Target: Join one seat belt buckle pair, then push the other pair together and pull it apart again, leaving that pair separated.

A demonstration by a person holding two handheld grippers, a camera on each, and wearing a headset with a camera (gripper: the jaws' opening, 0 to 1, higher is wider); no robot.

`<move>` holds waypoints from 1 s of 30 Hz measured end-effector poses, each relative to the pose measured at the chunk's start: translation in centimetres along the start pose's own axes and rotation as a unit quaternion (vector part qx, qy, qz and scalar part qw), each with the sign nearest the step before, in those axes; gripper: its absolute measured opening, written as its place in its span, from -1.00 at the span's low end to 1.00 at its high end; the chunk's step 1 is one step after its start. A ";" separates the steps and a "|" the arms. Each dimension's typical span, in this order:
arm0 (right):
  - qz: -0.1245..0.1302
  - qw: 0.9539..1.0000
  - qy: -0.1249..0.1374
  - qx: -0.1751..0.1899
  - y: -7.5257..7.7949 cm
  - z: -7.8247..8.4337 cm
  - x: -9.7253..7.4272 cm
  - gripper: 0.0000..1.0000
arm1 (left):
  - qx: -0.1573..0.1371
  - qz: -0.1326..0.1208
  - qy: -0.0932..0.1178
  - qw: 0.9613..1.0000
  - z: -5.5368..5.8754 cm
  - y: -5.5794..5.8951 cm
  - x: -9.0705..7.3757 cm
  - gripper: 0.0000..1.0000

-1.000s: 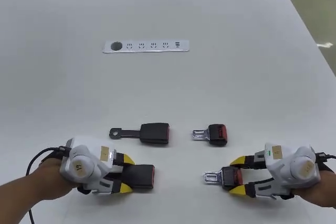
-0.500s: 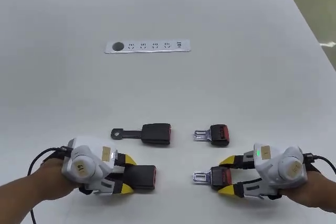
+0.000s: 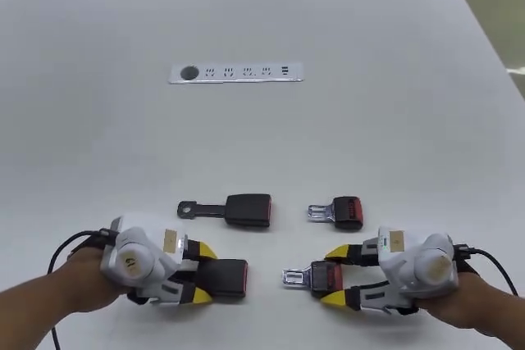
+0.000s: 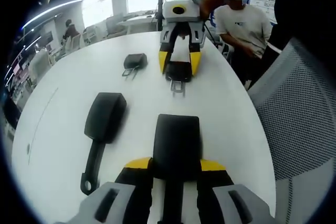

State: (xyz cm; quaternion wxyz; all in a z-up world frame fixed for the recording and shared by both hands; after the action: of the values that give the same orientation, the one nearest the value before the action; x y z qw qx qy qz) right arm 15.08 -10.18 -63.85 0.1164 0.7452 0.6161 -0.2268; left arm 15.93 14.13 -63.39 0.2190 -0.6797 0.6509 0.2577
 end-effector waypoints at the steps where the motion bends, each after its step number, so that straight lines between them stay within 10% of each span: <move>1: -0.001 1.000 0.002 0.001 -0.1 -0.1 0.2 -0.34 | 0.000 0.000 0.000 1.000 0.0 0.0 0.0 -0.34; 30: -0.011 1.000 0.015 -0.006 -1.7 -3.0 5.7 -0.34 | -0.008 -0.006 -0.004 1.000 0.2 -0.1 0.0 -0.34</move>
State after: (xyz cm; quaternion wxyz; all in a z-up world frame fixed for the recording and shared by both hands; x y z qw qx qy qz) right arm 14.80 -3.58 -63.82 0.1092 0.7407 0.6277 -0.2132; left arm 16.03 14.28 -63.58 0.2178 -0.6843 0.6436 0.2647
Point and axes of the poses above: the centre of the closed fingertips' face, and the gripper's own axes: x roughly forward along the fingers, y roughly to its right, z roughly out of its underside, the point moved 7 cm from there along -x, roughly backward along the fingers, and after that the axes turned 12 degrees about y, right-handed, at the moved point
